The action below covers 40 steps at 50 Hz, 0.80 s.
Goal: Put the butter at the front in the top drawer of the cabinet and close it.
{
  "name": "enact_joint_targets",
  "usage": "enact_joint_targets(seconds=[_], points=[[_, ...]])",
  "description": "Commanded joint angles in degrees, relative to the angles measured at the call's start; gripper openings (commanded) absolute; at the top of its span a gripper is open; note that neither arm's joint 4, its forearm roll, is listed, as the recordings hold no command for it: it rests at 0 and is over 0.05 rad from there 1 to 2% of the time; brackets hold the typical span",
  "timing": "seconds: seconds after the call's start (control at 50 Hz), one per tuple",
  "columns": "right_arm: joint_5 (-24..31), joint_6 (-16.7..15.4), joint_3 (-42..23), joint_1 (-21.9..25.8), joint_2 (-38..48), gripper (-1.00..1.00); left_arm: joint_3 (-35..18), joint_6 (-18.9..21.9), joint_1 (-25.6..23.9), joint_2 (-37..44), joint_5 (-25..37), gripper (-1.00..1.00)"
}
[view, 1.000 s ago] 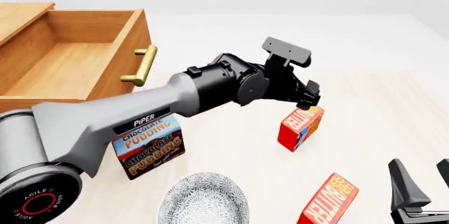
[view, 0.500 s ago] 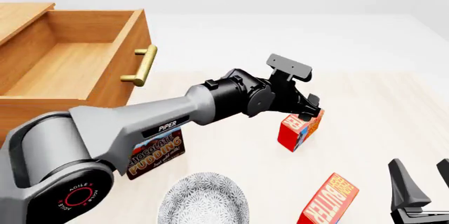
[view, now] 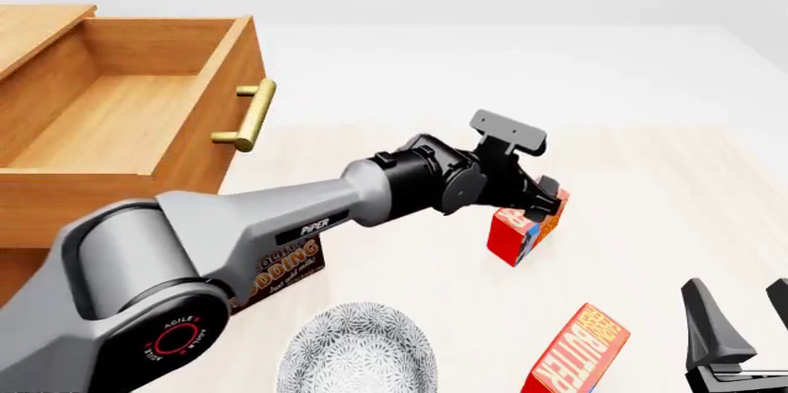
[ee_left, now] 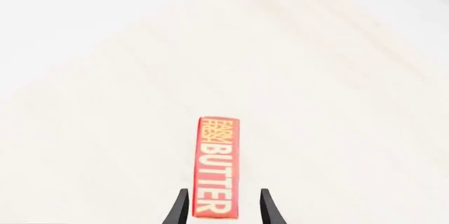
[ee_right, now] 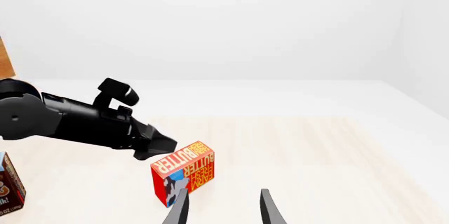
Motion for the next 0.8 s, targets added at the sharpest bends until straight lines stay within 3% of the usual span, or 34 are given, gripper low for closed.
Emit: enact_joint_targets(seconds=[0.02,0.38,0.8], points=[[-0.01,-0.01,-0.01,0.00,0.02,1.00,0.33,-0.50,0.44,1.10,-0.62,1.00],[-0.02,0.01,-0.01,0.00,0.02,1.00,2.21,-1.38,0.60,1.56,-2.36,1.00],[-0.02,0.00,-0.01,0.00,0.02,1.00,0.77,-2.31,0.17,4.66,-2.42,1.00]])
